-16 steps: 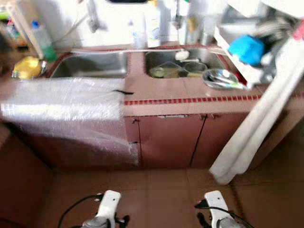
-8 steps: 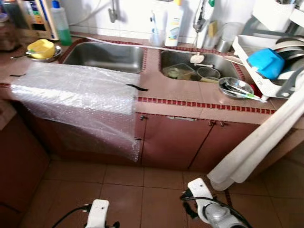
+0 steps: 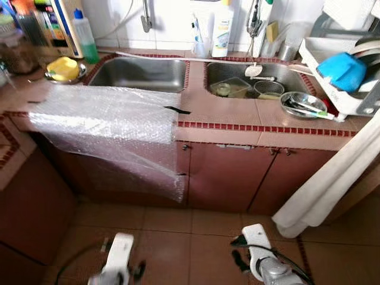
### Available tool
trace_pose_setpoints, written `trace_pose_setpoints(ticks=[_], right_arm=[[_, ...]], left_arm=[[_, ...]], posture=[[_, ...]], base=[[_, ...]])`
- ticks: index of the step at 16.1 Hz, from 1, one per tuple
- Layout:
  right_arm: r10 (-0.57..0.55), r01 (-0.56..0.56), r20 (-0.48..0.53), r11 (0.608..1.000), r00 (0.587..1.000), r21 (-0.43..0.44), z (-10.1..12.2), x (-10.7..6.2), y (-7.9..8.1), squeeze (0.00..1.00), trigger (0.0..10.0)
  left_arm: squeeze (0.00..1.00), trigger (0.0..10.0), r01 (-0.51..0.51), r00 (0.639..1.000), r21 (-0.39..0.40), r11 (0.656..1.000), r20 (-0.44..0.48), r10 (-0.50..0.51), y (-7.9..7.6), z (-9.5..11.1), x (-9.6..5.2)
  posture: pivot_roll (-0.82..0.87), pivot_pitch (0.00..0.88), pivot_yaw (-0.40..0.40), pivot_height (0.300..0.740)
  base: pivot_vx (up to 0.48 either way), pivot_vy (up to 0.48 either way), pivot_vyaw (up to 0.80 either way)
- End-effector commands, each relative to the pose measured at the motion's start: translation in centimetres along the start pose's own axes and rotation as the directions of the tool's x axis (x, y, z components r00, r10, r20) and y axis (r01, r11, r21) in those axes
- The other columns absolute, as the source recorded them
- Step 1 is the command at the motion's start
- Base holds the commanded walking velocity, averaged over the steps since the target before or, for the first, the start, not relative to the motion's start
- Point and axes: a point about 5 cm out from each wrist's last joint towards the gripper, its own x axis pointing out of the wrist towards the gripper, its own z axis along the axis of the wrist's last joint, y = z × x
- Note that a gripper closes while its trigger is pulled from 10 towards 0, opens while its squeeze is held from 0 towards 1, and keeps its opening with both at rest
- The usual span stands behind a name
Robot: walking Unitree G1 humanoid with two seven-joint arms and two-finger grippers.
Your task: Kitchen organization
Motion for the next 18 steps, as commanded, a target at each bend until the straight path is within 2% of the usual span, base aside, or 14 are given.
trace_pose_setpoints(ticks=[1, 4, 5, 7, 8, 9, 11, 12, 13, 14, 15, 17, 18], right_arm=[[-0.017, 0.015, 0.050, 0.999, 0.999, 0.049, 0.7, 0.0, -0.2, 0.00, 10.0], [-0.024, 0.006, 0.184, 0.996, 0.983, 0.094, 3.0, 0.0, -0.5, 0.00, 10.0], [-0.010, -0.009, 0.261, 0.997, 0.965, 0.074, 4.2, -0.1, -0.6, 0.00, 10.0], [0.015, -0.026, 0.445, 0.999, 0.896, 0.019, 6.9, -1.1, -0.9, 0.00, 10.0], [0.016, -0.028, 0.491, 0.999, 0.871, 0.017, 7.5, -1.7, -1.1, 0.00, 10.0], [0.011, -0.030, 0.555, 0.999, 0.832, 0.025, 8.0, -3.1, -1.4, 0.00, 10.0], [-0.005, -0.035, 0.596, 0.998, 0.803, 0.055, 8.4, -4.5, -1.9, 0.00, 10.0], [-0.035, -0.021, 0.630, 0.997, 0.775, 0.081, 8.9, -6.1, -2.6, 0.00, 10.0], [-0.047, -0.008, 0.652, 0.997, 0.757, 0.081, 9.1, -7.2, -2.9, 0.00, 10.0], [-0.041, -0.021, 0.665, 0.996, 0.746, 0.085, 9.3, -8.2, -3.0, 0.00, 10.0], [-0.083, 0.003, 0.693, 0.993, 0.716, 0.116, 9.9, -10.4, -3.9, 0.00, 10.0], [-0.103, 0.053, 0.734, 0.994, 0.672, 0.091, 11.1, -12.2, -4.4, 0.00, 10.0], [-0.116, 0.088, 0.726, 0.993, 0.678, 0.077, 11.3, -12.7, -4.9, 0.00, 10.0]], left_arm=[[0.00, 10.0, 0.028, 0.997, -0.020, 0.999, 0.069, -0.026, -0.4, 1.7, 0.2], [0.00, 10.0, 0.129, 0.973, -0.067, 0.989, 0.201, -0.113, -0.8, 4.4, 0.3], [0.00, 10.0, 0.130, 0.952, -0.035, 0.991, 0.282, -0.115, -0.4, 5.8, 0.1], [0.00, 10.0, 0.148, 0.889, -0.042, 0.988, 0.444, -0.114, 0.6, 7.6, -0.9], [0.00, 10.0, 0.151, 0.855, -0.041, 0.988, 0.506, -0.110, 0.8, 8.3, -1.6], [0.00, 10.0, 0.124, 0.791, 0.005, 0.992, 0.603, -0.102, 0.7, 9.3, -3.4], [0.00, 10.0, 0.111, 0.738, 0.030, 0.993, 0.667, -0.103, 0.3, 10.1, -5.1], [0.00, 10.0, -0.010, 0.666, 0.108, 0.994, 0.742, -0.074, 0.5, 11.2, -6.6], [0.00, 10.0, -0.132, 0.622, 0.141, 0.981, 0.783, -0.029, 0.9, 11.8, -7.7], [0.00, 10.0, -0.173, 0.597, 0.075, 0.982, 0.801, 0.044, 1.8, 12.3, -8.5], [0.13, 10.0, -0.187, 0.552, 0.092, 0.978, 0.833, 0.027, 1.8, 14.0, -11.1], [0.06, 10.0, -0.176, 0.546, 0.174, 0.969, 0.836, -0.051, 0.9, 14.2, -12.1], [0.00, 10.0, -0.160, 0.575, 0.175, 0.971, 0.816, -0.052, 0.8, 13.4, -11.9]], posture=[[0.04, 0.000, 0.054, 0.740], [0.02, 0.000, 0.061, 0.740], [0.02, 0.000, 0.059, 0.740], [0.01, 0.000, 0.056, 0.740], [0.01, 0.000, 0.055, 0.740], [0.01, 0.000, 0.056, 0.740], [0.01, 0.000, 0.059, 0.740], [0.00, 0.000, 0.067, 0.740], [0.00, 0.000, 0.067, 0.740], [-0.01, 0.000, 0.083, 0.740], [-0.02, 0.000, 0.095, 0.740], [-0.02, 0.000, 0.098, 0.740], [-0.03, 0.000, 0.091, 0.740]], base=[[0.000, 0.000, 0.00], [0.000, 0.000, 0.00], [0.000, 0.000, 0.00], [0.000, 0.000, 0.00], [0.000, 0.000, 0.00], [0.000, 0.000, 0.00], [0.000, 0.000, 0.00], [0.000, 0.000, 0.00], [0.000, 0.000, 0.00], [0.000, 0.000, 0.00], [0.000, 0.000, 0.00], [0.000, 0.000, 0.00], [0.000, 0.000, 0.00]])
